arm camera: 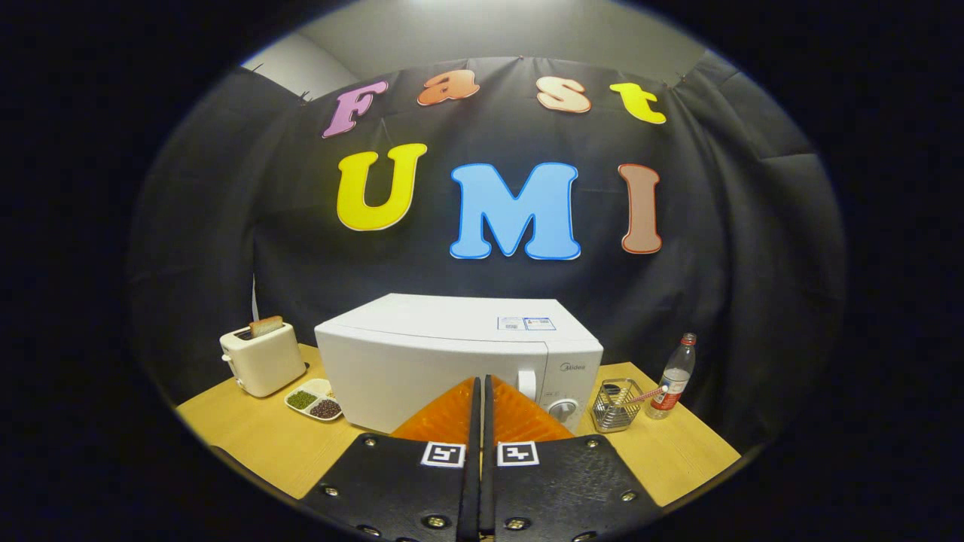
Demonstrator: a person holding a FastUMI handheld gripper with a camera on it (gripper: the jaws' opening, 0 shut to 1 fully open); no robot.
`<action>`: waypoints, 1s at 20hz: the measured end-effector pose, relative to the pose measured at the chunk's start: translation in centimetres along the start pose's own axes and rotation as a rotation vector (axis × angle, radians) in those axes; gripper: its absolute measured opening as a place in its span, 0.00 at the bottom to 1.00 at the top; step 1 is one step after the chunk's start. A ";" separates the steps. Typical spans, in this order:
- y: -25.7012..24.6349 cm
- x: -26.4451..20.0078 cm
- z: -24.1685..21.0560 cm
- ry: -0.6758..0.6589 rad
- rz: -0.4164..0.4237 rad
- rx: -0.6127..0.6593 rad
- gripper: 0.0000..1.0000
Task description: Open the microwave, put the food inside, and close the microwave door.
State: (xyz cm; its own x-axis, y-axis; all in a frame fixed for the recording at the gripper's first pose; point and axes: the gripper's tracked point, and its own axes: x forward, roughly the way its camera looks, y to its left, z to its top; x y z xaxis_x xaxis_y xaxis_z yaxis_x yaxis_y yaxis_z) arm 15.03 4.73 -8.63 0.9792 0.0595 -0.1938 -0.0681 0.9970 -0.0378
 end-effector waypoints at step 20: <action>-1.2 -11.9 2.0 -0.105 -0.029 0.028 1.00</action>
State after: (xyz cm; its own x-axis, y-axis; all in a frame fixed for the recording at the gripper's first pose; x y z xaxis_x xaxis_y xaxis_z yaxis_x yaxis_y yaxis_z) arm 3.83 2.91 -4.29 0.9954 0.0345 -0.0896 -0.0359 0.9993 -0.0143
